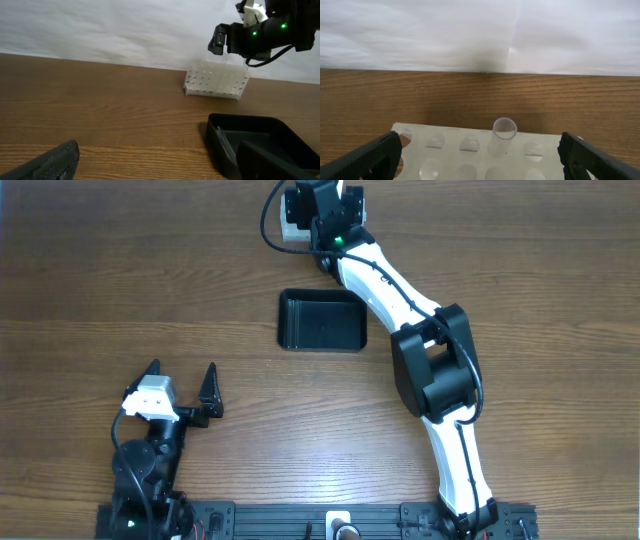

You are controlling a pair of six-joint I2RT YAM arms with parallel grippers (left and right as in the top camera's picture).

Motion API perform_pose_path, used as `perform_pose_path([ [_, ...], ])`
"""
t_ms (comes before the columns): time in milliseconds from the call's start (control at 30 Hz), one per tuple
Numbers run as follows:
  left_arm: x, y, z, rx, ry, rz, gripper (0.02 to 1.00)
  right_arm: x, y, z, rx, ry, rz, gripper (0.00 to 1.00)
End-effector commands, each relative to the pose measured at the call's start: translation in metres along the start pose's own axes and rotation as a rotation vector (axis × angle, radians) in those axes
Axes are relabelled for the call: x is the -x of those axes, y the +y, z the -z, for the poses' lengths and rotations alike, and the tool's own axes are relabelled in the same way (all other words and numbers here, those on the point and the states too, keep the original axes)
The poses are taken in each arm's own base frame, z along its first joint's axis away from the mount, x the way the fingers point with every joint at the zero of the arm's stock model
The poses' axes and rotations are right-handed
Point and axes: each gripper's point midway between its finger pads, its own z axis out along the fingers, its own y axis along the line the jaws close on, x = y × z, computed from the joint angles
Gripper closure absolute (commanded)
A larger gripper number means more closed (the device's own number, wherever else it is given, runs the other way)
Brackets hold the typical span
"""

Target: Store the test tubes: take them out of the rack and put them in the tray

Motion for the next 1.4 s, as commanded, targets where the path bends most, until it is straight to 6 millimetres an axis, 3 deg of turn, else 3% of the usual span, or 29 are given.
perform_pose_path([
  [33,-0.001,0.000,0.000,-0.007,-0.002,-0.011,0.018,-0.003,-0.001,-0.010,-0.015,-0.011,-0.014,0.007],
  [533,-0.001,0.000,0.000,-0.006,-0.002,-0.011,0.023,-0.009,-0.002,-0.021,-0.018,-0.030,-0.023,0.016],
  [733,-0.001,0.000,0.000,-0.007,-0.002,-0.011,0.018,-0.008,-0.008,-0.022,-0.035,-0.033,-0.025,0.106],
  [1000,-0.001,0.000,0.000,-0.007,-0.002,-0.011,0.020,-0.007,-0.011,-0.022,-0.051,-0.036,-0.026,0.327],
  [1400,-0.001,0.000,0.000,-0.006,-0.002,-0.011,0.018,-0.016,-0.021,-0.029,-0.092,-0.029,-0.015,0.345],
])
